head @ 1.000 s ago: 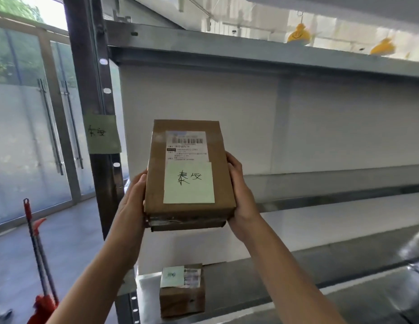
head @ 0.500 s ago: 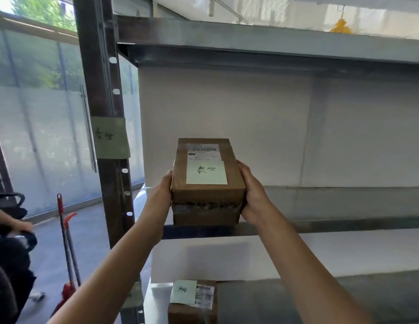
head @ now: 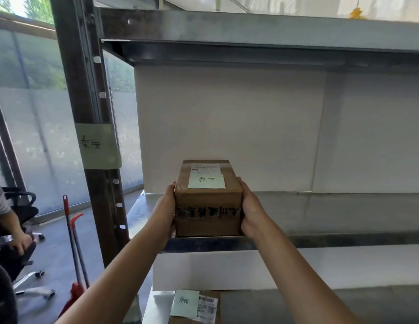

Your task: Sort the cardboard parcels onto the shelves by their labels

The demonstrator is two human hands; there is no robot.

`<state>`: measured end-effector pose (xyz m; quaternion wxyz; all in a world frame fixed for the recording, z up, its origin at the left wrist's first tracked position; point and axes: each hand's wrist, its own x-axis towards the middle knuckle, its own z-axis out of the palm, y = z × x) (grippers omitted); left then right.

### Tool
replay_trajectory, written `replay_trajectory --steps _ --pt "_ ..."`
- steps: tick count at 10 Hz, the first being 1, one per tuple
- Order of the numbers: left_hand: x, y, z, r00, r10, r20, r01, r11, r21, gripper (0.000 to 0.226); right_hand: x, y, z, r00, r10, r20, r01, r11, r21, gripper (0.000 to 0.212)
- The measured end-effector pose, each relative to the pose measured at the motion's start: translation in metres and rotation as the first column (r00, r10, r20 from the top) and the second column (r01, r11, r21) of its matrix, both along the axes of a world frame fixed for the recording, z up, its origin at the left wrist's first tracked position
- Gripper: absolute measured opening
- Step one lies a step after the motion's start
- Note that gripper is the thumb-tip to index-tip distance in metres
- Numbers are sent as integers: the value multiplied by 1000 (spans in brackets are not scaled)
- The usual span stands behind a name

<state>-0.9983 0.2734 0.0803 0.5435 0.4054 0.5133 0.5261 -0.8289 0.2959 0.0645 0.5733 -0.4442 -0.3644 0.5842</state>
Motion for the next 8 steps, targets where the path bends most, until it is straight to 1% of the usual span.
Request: replay_trajectory --steps 1,2,3,4,5,6,7,8 --pt "-3 5 -5 1000 8 -17 -8 1000 18 44 -2 -2 -3 1000 -25 1 25 1000 10 50" --pt "-6 4 -16 996 2 -91 1 999 36 58 -5 -8 -4 995 -102 18 102 995 2 46" --pt "-10 -5 -25 988 10 -152 1 997 74 70 -10 -16 -8 971 -220 93 222 975 -13 43" --pt "-13 -27 -28 972 30 -235 19 979 204 50 -5 -11 -24 927 -352 132 350 936 37 45" --pt "-18 -47 -40 967 55 -249 22 954 298 33 -3 -23 -37 897 -412 162 407 911 66 40" --pt "-24 -57 -60 965 107 -239 -14 932 361 23 -11 -56 -41 880 -443 173 433 896 94 34" --pt "-18 -70 -74 967 167 -193 -95 937 336 30 -12 -86 -49 871 -465 158 442 883 159 27" --pt "-2 -84 -90 972 159 -175 -102 949 298 33 -15 -109 -64 860 -489 148 456 865 206 27"
